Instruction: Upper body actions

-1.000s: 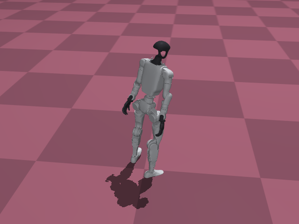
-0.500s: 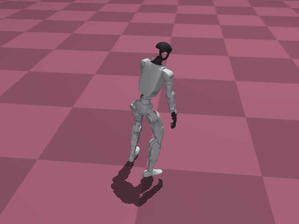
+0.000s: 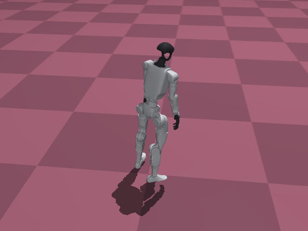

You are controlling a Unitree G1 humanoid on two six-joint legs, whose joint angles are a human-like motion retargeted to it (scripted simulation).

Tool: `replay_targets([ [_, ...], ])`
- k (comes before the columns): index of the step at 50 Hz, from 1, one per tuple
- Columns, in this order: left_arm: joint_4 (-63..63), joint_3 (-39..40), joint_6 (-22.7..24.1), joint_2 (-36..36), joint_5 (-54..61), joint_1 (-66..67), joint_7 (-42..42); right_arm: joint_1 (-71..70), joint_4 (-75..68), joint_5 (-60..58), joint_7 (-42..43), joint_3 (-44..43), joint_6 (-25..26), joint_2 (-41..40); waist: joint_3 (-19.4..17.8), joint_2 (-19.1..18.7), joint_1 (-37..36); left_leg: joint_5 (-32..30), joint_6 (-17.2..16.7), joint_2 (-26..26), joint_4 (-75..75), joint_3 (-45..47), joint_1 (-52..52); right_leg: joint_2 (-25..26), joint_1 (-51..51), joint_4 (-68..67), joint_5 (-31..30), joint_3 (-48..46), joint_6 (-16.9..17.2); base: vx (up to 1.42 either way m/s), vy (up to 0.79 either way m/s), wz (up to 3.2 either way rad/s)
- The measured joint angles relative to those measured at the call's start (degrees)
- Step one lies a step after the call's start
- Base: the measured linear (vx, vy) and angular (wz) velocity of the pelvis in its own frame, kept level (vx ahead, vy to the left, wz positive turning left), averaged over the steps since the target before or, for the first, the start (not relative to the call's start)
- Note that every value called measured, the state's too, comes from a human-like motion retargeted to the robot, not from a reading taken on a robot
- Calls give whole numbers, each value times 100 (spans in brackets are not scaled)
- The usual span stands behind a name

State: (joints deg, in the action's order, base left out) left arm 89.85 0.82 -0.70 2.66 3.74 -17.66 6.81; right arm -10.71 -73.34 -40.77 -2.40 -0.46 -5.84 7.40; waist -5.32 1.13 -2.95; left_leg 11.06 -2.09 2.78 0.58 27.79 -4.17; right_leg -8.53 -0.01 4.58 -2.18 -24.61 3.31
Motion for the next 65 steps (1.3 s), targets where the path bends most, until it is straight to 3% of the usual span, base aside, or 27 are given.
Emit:
replay_targets([
  [3,64,197,-259,139,-277,543,-73,504,-337,-689,137,-172,-11,94,345,38,211,139,60,-74,-160,-194,-160,-95,-290,-421,270,424,-153,31,8,33],
  [5,467,542,-569,95,-402,659,-107,685,-743,-1054,196,-398,329,113,172,0,218,177,49,10,-305,-153,-79,-43,-101,-393,262,340,-179,0,2,14],
  [8,755,1119,-671,125,212,1029,-128,906,-1550,-793,360,-580,490,236,-65,-5,224,237,65,-32,-233,-142,270,-12,211,-318,257,329,-152,-3,-4,-3],
  [12,755,1739,-805,93,1138,1611,-499,1252,-2297,-241,129,-904,771,450,234,-12,277,293,62,-91,-157,-26,315,4,152,-281,262,430,-158,21,8,-20],
  [15,755,1989,-631,88,1272,1793,-614,1505,-2230,150,123,-1363,717,437,230,-15,144,295,66,-116,-98,61,389,-10,107,-349,272,522,-155,1,1,-23],
  [20,755,1763,-452,168,1255,1813,-639,1520,-1920,649,177,-1408,471,387,187,-42,279,322,70,-91,-155,25,403,0,170,-329,262,487,-143,-1,0,-1],
  [30,436,1002,-403,-46,1201,862,-595,457,-1359,358,-424,-784,440,207,86,-82,253,304,55,13,-309,100,242,-27,-76,-516,238,602,-166,-5,1,-1],
  [35,-174,811,-216,-359,1243,-229,-248,-513,-709,498,-906,-722,363,37,-199,-170,80,954,-163,713,-2020,-102,-840,-202,-897,-1473,605,735,-87,-31,1,-5],
  [40,-611,391,-152,-158,1184,-1161,-191,-1652,-566,596,-1007,-499,250,17,-529,-310,-246,1723,-291,1553,-3855,-332,-1775,60,-1945,-3265,1404,1208,-191,-24,-2,-79],
  [45,-518,569,-382,-38,1123,-1979,-365,-2421,-599,958,-1458,-993,517,-75,-588,-664,-255,2341,-419,2083,-5395,-903,-2804,250,-2647,-4587,2171,1146,-355,-6,6,-15],
  [50,-426,531,-279,-80,1447,-2172,-366,-2396,-411,1314,-1626,-1062,497,14,-685,-741,-471,2593,-485,2221,-5893,-1038,-2931,299,-2746,-5108,2508,1139,-478,2,-1,-5],
  [54,-360,438,-269,-20,1265,-1879,-383,-2024,-380,981,-1414,-877,394,23,-646,-721,-391,2350,-464,2065,-5367,-1012,-2629,271,-2395,-4596,2286,1052,-476,10,-5,18],
  [59,-232,231,-410,-39,960,-1204,-252,-989,-32,402,-1271,-413,196,112,-575,-443,-281,1433,-240,1408,-3399,-514,-1688,153,-1512,-2643,1242,932,-332,4,-7,35],
  [65,-425,-138,-330,-51,340,203,-181,404,-25,-1256,14,219,-192,451,-332,-184,97,370,-195,573,-835,127,-265,-45,-392,-595,143,712,-16,10,-9,35],
])
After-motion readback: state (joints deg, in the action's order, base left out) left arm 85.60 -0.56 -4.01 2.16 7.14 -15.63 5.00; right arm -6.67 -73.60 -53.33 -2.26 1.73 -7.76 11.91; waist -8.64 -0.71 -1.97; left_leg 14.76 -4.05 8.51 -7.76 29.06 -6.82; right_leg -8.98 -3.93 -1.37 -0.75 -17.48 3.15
